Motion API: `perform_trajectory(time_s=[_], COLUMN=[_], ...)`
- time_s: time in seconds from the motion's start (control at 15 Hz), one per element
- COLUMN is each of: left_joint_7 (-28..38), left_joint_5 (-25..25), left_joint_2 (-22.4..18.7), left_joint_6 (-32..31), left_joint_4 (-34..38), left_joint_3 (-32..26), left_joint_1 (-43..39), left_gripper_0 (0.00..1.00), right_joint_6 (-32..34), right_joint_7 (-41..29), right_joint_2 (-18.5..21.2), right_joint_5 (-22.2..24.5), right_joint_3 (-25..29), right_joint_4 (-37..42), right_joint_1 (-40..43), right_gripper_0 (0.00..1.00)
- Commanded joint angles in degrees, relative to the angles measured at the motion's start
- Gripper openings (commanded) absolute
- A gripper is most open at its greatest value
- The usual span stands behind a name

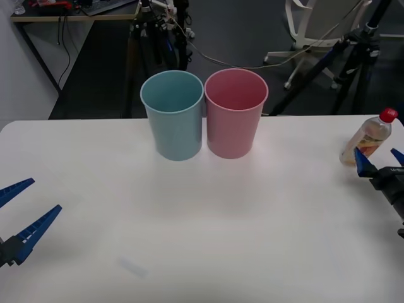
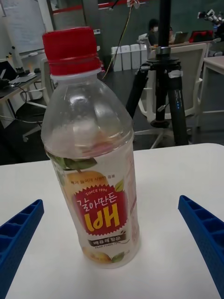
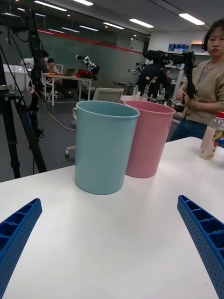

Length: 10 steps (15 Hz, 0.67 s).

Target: Grasp the object on the table and drop it into the matching bin: aluminum can to the light blue bin, PET bottle to the pink bin.

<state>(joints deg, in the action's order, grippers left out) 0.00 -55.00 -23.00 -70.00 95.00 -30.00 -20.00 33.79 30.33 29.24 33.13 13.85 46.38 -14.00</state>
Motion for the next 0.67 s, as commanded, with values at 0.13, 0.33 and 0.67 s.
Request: perform_trajectory(time_s=[0.13, 0.33, 0.67], left_joint_7=[0.0, 0.0, 0.0], left_joint_5=[0.0, 0.0, 0.0], left_joint_2=[0.0, 0.0, 0.0], left_joint_6=[0.0, 0.0, 0.0], left_joint_4=[0.0, 0.0, 0.0], left_joint_3=[0.0, 0.0, 0.0], left_joint_1=[0.0, 0.0, 0.0], left_gripper_0=[1.0, 1.0, 1.0], right_joint_6=[-0.21, -1.88, -5.57], right_joint_7=[0.79, 0.87, 0.96], right_joint_2=[-0.24, -0.94, -2.0], right_joint_5=[0.36, 1.15, 1.41], right_joint_3=[0.21, 0.21, 0.13], right_joint_4=[-3.4, -4.28, -4.28], right_joint_1=[-3.23, -4.81, -7.19], right_gripper_0=[1.0, 1.0, 1.0])
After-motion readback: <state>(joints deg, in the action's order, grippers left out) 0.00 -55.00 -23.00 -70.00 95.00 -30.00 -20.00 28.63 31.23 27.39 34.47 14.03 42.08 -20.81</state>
